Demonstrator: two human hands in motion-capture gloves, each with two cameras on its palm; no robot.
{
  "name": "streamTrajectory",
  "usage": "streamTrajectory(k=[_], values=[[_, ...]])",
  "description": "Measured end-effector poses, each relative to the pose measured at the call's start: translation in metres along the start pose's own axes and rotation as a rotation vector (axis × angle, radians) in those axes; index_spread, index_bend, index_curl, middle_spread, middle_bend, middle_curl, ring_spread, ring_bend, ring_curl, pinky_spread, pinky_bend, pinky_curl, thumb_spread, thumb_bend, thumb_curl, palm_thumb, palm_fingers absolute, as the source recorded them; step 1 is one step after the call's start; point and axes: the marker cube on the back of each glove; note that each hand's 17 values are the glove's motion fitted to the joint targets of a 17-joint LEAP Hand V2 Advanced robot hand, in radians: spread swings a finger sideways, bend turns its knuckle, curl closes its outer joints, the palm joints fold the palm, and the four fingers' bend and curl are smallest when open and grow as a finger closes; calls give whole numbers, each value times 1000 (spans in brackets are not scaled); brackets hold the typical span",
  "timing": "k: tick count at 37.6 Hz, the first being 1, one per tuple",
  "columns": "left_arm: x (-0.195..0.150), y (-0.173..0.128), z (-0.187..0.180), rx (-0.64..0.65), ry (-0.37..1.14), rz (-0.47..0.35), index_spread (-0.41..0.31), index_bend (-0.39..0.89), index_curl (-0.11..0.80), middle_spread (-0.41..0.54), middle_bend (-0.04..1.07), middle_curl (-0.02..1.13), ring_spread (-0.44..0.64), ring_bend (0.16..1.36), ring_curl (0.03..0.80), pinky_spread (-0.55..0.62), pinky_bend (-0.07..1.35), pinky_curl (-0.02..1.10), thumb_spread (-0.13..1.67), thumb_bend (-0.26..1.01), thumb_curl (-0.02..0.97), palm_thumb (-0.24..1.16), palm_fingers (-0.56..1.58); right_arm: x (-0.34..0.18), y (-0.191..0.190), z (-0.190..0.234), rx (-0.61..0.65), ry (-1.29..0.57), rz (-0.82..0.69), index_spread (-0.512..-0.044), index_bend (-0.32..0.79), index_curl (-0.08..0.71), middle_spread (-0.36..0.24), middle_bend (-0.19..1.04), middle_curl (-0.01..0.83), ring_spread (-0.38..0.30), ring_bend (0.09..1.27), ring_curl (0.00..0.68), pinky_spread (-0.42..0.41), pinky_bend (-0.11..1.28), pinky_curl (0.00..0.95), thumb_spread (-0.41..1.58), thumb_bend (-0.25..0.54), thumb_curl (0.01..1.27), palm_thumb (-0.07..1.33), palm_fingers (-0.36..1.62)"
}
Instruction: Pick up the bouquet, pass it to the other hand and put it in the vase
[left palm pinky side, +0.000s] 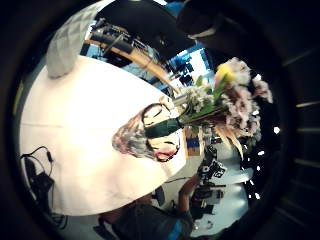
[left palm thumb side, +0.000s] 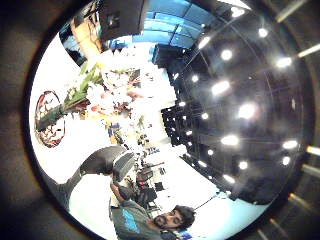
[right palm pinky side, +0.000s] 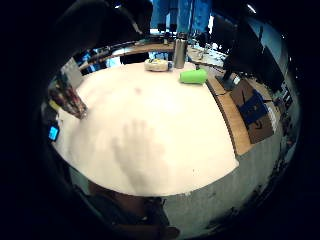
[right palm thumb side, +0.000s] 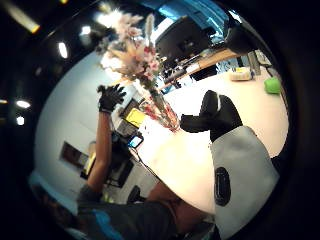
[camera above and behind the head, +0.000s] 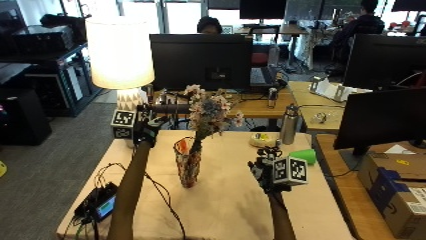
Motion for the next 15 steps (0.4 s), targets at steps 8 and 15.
streamTrajectory(k=[8, 15], values=[[10, 15, -31, 62, 46, 86, 102, 81, 194, 205, 240, 372, 318, 721, 356, 430, 687, 396, 747, -46, 390, 382, 33, -11, 1, 0, -2, 2, -15, -312, 183, 426, -20, 167, 356, 100, 192, 336, 351, 237, 343, 1043, -19, 591, 846, 706], [22, 34, -42, 63, 20, 127, 95, 99, 185, 205, 250, 372, 336, 735, 350, 444, 667, 378, 765, -43, 366, 364, 39, -20, 2, -3, 17, 9, -30, -312, 184, 429, -20, 167, 351, 103, 185, 332, 355, 234, 348, 1042, -19, 588, 847, 703]])
